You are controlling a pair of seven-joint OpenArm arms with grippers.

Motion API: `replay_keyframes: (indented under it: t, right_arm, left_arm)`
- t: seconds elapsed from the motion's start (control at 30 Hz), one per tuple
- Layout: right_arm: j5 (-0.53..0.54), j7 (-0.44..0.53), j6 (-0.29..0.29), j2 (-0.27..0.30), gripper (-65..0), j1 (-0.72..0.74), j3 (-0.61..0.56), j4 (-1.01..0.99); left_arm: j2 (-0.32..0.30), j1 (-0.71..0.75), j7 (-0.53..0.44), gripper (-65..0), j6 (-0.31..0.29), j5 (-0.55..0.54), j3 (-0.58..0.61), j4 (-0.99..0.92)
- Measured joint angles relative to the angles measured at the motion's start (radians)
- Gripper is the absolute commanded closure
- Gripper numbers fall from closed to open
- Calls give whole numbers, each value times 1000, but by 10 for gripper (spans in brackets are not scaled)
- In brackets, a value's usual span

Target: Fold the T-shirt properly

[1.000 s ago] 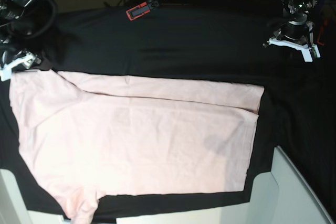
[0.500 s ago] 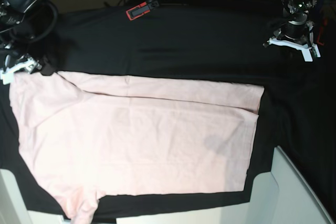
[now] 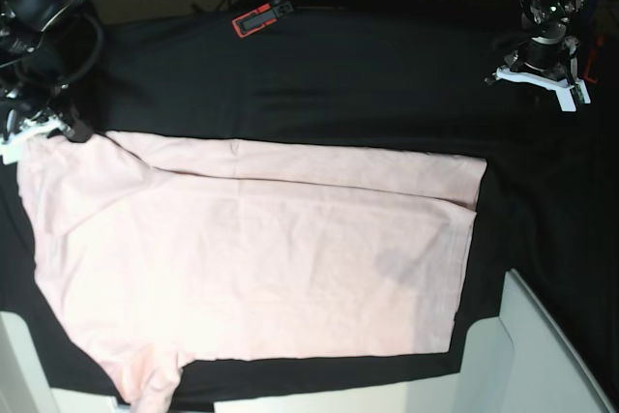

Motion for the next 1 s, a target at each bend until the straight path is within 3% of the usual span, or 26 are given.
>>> replay_keyframes:
  t: [0.17, 0.4, 0.7, 0.73, 0.8, 1.0]
  right_arm:
    - [2, -1, 0, 1, 0, 13, -5, 0]
    - [3, 3, 2, 42, 0, 87, -230, -1]
    - [-2, -4, 0, 39, 0, 196, -360, -2]
    - [-1, 1, -3, 39, 0, 208, -373, -2]
    - [2, 6, -73, 37, 0, 227, -380, -2]
    - [-4, 1, -85, 45, 0, 280, -378, -36]
  left_arm:
    - [0, 0, 0, 0, 0, 0, 0, 0]
    - [0, 0, 0, 0, 0, 0, 0, 0]
    - [3, 14, 0, 0, -2, -1, 0, 0]
    - [2, 16, 0, 0, 0, 0, 0, 0]
    - [2, 17, -1, 0, 0, 0, 0, 0]
    - [2, 27, 0, 0, 0, 0, 0, 3]
